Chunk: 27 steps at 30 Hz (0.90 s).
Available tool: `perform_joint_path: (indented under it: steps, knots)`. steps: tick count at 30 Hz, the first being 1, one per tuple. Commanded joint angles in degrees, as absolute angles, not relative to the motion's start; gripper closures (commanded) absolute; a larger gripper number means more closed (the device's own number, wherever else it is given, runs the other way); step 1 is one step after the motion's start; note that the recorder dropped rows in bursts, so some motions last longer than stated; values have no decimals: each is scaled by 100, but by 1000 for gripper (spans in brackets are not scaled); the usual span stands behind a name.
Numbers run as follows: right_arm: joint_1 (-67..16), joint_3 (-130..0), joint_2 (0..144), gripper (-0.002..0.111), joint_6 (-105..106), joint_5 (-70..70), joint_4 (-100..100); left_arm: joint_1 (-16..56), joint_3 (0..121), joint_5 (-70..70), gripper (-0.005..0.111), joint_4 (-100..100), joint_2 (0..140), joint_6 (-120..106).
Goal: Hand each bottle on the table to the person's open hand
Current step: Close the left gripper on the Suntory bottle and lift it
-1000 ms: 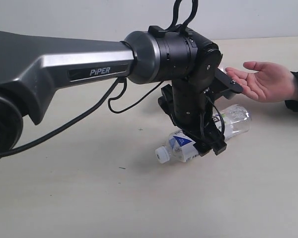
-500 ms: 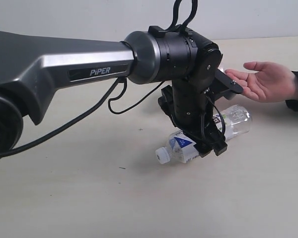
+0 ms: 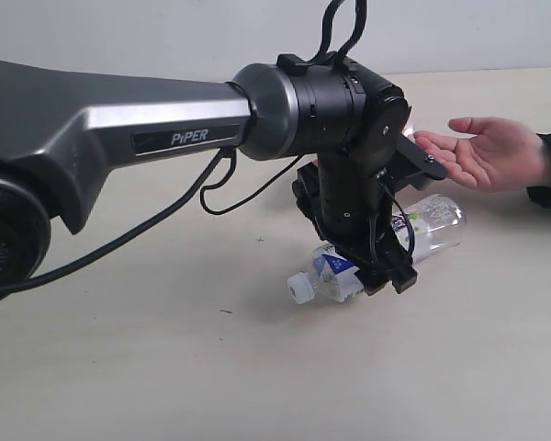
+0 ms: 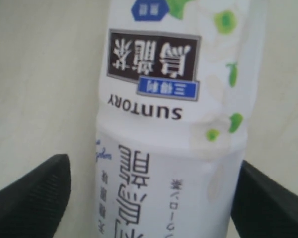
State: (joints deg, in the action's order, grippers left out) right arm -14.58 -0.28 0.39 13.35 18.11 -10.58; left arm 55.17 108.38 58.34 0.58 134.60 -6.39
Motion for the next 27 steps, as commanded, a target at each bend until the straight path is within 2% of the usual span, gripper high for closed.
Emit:
perform_joint_path:
  steps: [1, 11, 27]
  knots:
    - [-1463, 0, 0, 108, 1336, 1761, -1060, 5538, 10854, 5873, 40, 0, 13455, -682]
    - [-1463, 0, 0, 108, 1336, 1761, -1060, 5538, 10854, 5878, 105, 0, 13455, -694]
    - [-1463, 0, 0, 108, 1336, 1761, -1060, 5538, 10854, 6404, 107, 87, 12965, -522]
